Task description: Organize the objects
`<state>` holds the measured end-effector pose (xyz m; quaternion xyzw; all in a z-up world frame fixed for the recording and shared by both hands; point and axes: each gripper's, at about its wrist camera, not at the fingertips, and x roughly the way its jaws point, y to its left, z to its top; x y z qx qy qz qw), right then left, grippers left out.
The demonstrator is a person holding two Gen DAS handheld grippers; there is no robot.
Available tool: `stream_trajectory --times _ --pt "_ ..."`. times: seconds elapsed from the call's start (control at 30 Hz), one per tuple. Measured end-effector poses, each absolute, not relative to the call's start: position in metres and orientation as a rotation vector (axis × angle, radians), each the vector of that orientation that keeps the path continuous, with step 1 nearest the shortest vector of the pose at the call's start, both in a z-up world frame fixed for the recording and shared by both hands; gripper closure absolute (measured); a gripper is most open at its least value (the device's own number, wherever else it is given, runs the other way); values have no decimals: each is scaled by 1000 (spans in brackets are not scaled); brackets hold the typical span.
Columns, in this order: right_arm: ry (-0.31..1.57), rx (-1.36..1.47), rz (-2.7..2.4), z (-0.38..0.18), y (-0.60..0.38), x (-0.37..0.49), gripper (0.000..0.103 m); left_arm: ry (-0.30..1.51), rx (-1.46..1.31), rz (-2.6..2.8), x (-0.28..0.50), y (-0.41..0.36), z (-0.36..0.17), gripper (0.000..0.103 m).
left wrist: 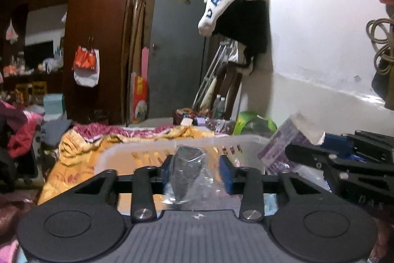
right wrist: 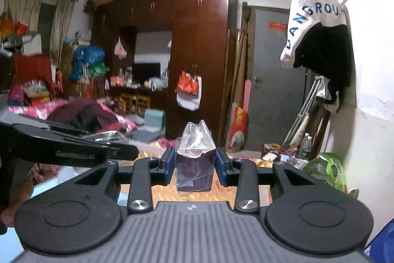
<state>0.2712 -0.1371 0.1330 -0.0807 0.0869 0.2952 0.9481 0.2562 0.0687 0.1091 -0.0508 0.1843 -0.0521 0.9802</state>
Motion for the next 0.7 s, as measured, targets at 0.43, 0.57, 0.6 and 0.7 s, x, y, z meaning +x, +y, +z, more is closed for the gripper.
stream_trajectory --times 0.43,0.57,0.6,0.7 --pt "114 -109 519 103 -187 170 0 214 -112 -141 115 81 64 3" --pt "157 -100 527 93 -191 156 0 181 -106 -155 67 69 39 3" --pt "174 -98 528 90 -191 153 0 182 -97 -161 61 64 34 3" --pt "205 -73 548 73 -197 141 0 184 -43 -167 53 52 23 3"
